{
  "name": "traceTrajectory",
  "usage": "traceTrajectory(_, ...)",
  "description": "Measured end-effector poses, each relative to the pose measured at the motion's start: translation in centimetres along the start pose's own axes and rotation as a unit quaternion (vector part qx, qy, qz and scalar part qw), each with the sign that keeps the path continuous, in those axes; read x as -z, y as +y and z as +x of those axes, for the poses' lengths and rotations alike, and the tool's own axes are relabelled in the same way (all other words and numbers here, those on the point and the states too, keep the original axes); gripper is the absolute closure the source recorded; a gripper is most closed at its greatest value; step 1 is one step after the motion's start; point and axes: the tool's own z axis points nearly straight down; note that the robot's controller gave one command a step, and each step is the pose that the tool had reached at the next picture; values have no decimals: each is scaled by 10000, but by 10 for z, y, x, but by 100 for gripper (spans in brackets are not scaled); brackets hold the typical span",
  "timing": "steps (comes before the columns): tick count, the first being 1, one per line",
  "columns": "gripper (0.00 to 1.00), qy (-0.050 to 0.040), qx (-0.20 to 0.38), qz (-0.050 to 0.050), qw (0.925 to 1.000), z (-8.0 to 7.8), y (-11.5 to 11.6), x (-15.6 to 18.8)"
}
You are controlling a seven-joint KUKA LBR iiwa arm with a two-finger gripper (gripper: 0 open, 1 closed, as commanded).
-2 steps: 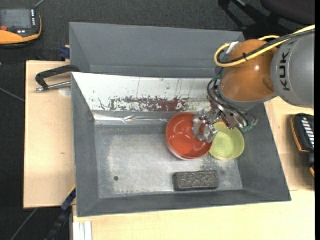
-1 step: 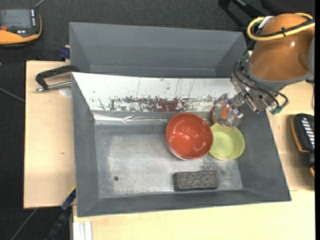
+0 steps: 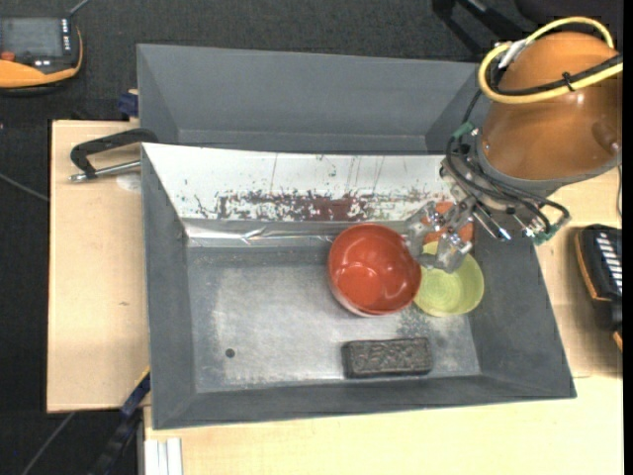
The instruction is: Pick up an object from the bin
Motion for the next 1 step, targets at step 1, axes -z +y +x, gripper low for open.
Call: traceTrajectory(1, 0, 15, -32, -6, 10000, 1, -3, -4)
